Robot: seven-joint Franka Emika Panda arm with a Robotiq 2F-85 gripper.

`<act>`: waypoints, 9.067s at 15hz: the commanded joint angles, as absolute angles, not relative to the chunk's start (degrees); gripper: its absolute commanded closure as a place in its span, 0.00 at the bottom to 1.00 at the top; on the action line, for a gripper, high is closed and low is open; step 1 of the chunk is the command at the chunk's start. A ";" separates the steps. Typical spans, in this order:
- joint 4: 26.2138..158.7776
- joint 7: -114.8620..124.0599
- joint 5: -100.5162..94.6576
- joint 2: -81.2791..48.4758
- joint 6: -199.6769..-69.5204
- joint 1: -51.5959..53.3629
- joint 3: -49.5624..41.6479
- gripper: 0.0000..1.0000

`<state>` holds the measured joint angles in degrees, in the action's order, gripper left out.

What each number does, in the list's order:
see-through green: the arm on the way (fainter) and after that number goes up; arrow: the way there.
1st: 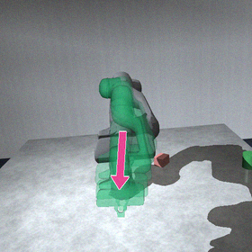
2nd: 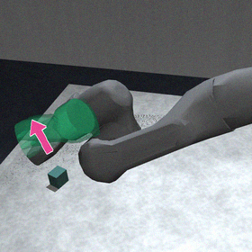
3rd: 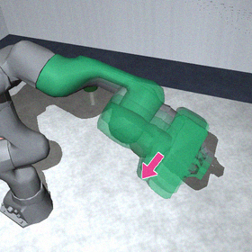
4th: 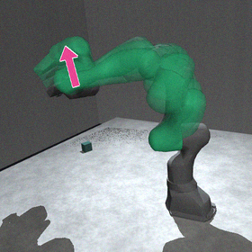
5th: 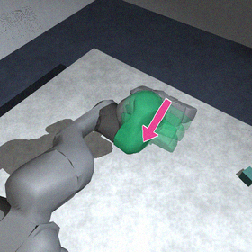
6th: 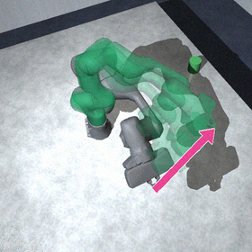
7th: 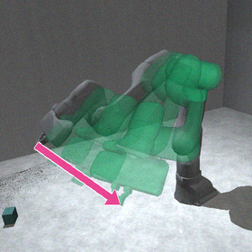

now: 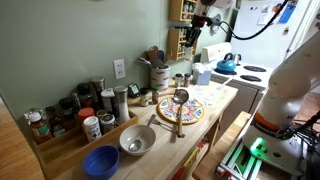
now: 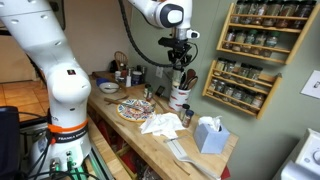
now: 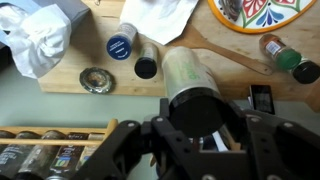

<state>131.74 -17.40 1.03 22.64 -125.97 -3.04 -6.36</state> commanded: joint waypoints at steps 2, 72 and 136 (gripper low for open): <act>133.23 -18.98 2.17 17.68 -130.97 -0.96 -6.96 0.69; 137.63 -27.64 4.22 19.84 -113.81 2.74 0.89 0.00; 128.43 -50.61 5.20 -5.74 -135.64 6.15 9.23 0.80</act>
